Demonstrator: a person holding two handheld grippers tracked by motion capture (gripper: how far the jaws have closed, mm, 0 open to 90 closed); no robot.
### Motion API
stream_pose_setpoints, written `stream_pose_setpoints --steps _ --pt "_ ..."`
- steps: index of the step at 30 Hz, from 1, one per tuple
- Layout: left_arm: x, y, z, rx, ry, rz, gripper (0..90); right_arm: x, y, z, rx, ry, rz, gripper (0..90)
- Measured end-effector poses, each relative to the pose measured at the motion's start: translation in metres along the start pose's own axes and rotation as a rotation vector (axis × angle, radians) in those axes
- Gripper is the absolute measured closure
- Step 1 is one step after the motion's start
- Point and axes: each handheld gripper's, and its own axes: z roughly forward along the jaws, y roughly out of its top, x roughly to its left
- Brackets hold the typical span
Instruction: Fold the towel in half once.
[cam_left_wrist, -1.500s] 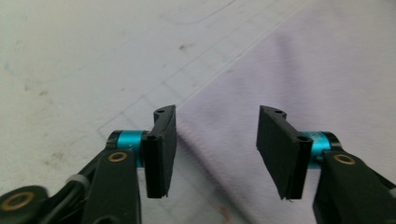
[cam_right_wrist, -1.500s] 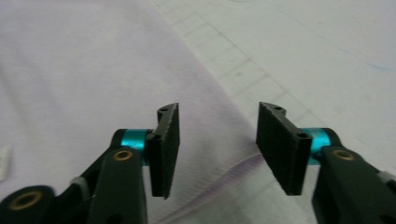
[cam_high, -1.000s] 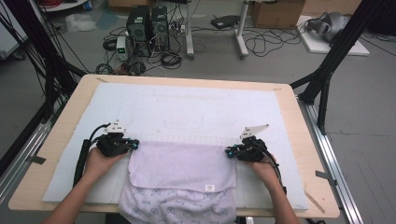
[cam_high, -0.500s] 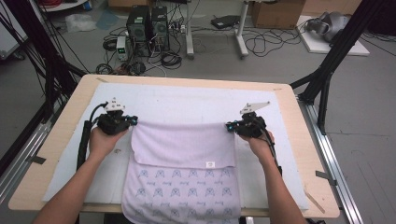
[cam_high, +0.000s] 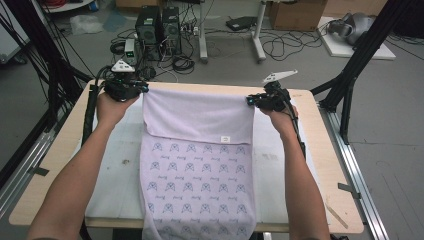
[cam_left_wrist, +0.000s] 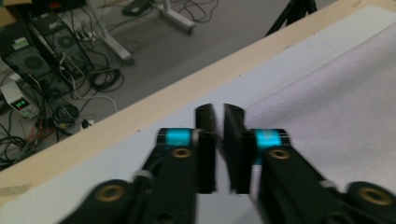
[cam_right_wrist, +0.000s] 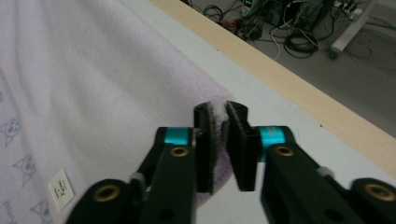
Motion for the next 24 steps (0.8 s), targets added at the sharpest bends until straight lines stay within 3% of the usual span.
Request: stream_pose_setpoints --steps 5,6,7,9,11,17,24 --pt "-0.003 -0.032 0.009 0.050 -0.044 -0.016 63.5 -0.003 -0.027 0.011 0.029 0.021 0.065 57.9" --pt "-0.004 -0.038 0.011 0.068 -0.055 -0.021 62.0 -0.003 -0.030 0.014 0.056 0.053 0.087 55.9" --pt "-0.006 -0.044 0.012 0.073 -0.065 -0.022 60.4 -0.001 -0.033 0.015 0.071 0.066 0.087 55.9" --pt "-0.011 -0.055 0.011 0.069 -0.093 -0.024 60.1 0.008 -0.039 0.013 0.045 0.046 0.042 56.5" --pt "-0.017 -0.065 0.011 0.068 -0.127 -0.025 59.5 0.014 -0.045 0.014 0.053 0.062 0.040 56.0" --pt "-0.038 -0.094 0.012 0.090 -0.209 0.018 60.1 0.035 -0.069 0.015 0.050 0.100 0.015 55.3" --pt "-0.052 -0.114 0.016 0.126 -0.260 0.055 63.8 0.054 -0.095 0.021 0.069 0.136 0.007 56.1"
